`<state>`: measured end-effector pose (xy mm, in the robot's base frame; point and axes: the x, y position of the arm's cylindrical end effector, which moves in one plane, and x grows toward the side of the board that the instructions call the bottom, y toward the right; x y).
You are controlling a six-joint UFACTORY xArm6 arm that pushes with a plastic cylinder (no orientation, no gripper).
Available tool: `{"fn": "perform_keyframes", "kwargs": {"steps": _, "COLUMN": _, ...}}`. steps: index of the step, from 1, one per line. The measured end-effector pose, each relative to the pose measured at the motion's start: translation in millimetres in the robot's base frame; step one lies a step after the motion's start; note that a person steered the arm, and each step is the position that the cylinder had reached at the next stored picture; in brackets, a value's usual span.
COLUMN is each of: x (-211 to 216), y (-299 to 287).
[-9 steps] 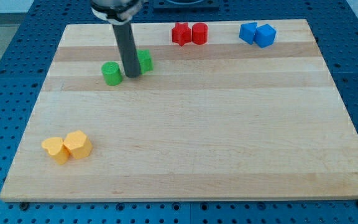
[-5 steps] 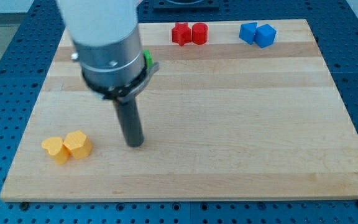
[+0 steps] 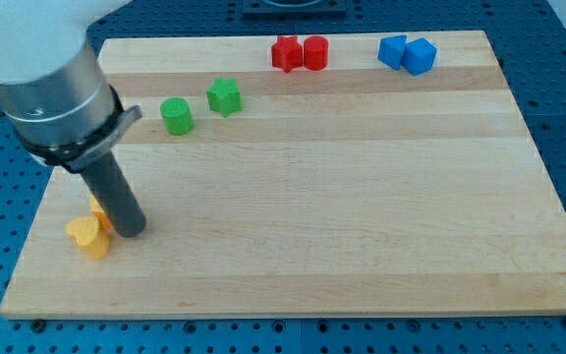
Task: Move the yellow hexagon to the top left
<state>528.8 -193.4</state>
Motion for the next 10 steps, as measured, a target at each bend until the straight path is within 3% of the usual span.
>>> {"fn": "perform_keyframes", "kwargs": {"steps": 3, "x": -6.3, "y": -29.8}}
{"fn": "perform_keyframes", "kwargs": {"steps": 10, "x": -173.2, "y": -74.0}}
